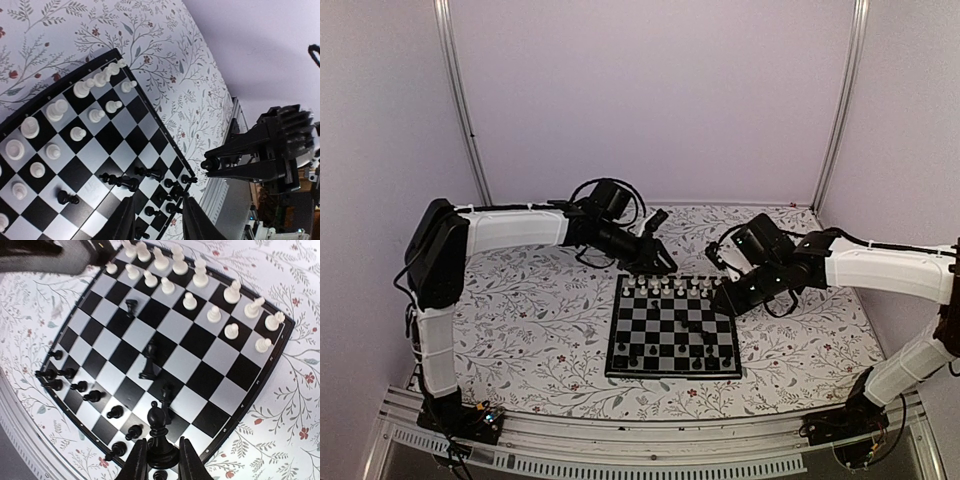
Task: Set up the chess pieces on the board
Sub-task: Pick up the chess piece from the chessboard, then place the chess piece on the chessboard.
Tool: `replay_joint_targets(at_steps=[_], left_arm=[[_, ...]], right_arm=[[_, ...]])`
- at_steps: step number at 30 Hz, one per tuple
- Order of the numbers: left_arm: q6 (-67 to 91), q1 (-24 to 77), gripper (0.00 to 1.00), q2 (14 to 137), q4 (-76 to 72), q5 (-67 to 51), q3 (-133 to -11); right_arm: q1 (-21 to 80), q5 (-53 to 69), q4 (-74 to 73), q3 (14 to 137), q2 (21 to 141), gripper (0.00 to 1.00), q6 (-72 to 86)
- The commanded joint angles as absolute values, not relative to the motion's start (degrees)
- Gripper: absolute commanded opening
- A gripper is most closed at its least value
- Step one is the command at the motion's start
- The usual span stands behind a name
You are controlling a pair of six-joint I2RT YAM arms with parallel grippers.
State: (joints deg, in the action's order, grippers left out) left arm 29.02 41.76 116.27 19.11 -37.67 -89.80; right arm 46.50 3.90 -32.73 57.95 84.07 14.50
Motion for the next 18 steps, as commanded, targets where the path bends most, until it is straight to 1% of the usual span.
replay_joint_targets(at_steps=[1,5,18], left_arm=[[34.0,41.0,0.36,118.5,10.8,-48.0,-90.2],[36.3,41.1,0.37,119.8,7.9,-52.1,-90.4],[36.8,42.7,0.38,124.0,8.3,-57.6,-94.2]], right_arm=[[46.9,7.0,-27.3,56.5,80.9,0.17,12.6],[46.8,7.5,-26.5,57.0,80.7,0.17,12.4],[46.9,8.5,-25.7,58.2,81.1,0.17,11.3]])
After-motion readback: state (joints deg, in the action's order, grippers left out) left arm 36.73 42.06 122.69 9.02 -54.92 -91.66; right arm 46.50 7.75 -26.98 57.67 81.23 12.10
